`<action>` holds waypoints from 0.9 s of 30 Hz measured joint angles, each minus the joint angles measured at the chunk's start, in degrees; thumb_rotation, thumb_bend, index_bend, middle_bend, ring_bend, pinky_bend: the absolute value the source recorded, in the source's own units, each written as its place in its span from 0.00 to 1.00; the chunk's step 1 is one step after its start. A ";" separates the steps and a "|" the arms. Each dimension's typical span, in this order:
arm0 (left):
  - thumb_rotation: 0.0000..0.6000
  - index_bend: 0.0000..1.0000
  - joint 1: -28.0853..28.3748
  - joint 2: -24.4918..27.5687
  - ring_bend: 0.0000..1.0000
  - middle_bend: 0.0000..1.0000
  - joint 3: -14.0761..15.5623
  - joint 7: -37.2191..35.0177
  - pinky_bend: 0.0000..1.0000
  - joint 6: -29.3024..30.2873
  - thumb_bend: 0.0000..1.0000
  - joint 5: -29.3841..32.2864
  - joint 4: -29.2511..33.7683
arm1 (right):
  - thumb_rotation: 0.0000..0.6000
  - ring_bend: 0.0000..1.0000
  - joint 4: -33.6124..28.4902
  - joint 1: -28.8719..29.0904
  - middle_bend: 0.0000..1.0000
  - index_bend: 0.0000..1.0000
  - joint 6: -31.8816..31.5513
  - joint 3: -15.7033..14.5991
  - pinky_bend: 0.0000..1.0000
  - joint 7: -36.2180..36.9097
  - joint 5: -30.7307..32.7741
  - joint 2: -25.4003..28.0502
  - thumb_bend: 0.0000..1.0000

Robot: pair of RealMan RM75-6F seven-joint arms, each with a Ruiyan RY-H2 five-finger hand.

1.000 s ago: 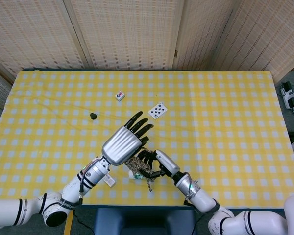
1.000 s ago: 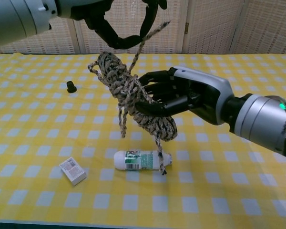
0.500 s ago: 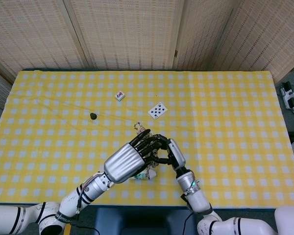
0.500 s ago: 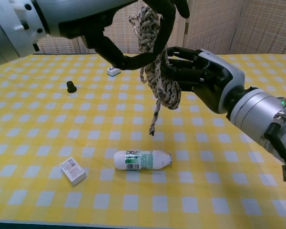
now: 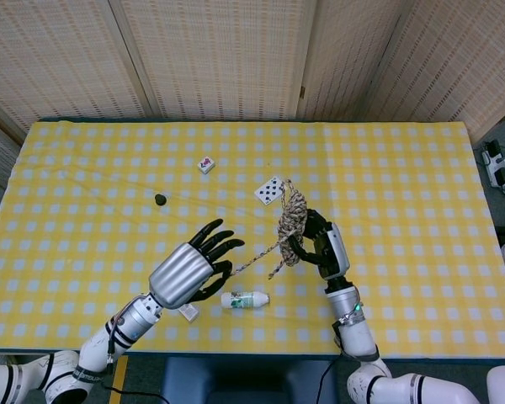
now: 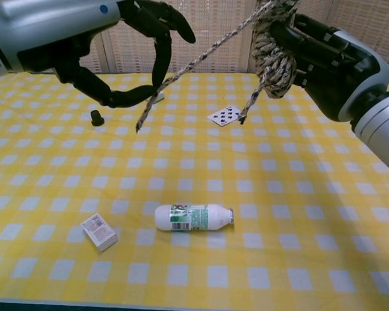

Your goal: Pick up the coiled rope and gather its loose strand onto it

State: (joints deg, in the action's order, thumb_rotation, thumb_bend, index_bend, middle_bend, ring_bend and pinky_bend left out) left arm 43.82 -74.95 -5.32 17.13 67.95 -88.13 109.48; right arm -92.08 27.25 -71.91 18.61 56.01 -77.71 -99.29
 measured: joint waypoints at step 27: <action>1.00 0.32 -2.46 -1.09 0.11 0.17 -0.92 -4.45 0.00 -2.15 0.38 2.72 -7.49 | 1.00 0.76 2.02 -0.50 0.70 0.85 -2.11 -5.22 0.61 3.98 -9.58 7.33 0.67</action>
State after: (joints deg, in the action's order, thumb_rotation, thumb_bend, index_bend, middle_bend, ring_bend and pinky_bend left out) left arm 41.36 -76.04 -6.24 12.69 65.81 -85.41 102.00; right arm -90.06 26.75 -74.02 13.38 59.99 -87.30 -91.96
